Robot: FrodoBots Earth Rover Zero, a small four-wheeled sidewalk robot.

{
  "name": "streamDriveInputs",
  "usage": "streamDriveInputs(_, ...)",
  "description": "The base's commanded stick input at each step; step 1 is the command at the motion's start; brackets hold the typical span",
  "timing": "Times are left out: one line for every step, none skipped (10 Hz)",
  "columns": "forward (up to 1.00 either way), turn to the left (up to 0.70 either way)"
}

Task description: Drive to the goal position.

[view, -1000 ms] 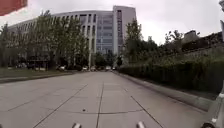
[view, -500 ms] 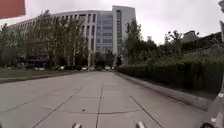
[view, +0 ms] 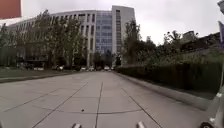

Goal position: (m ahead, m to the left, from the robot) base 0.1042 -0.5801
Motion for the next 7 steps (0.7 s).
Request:
streamDriveInputs(0.0,-0.7)
streamDriveInputs(0.0,-0.7)
streamDriveInputs(0.0,-0.7)
streamDriveInputs(0.0,-0.7)
streamDriveInputs(0.0,-0.7)
streamDriveInputs(0.0,-0.7)
streamDriveInputs(0.0,-0.7)
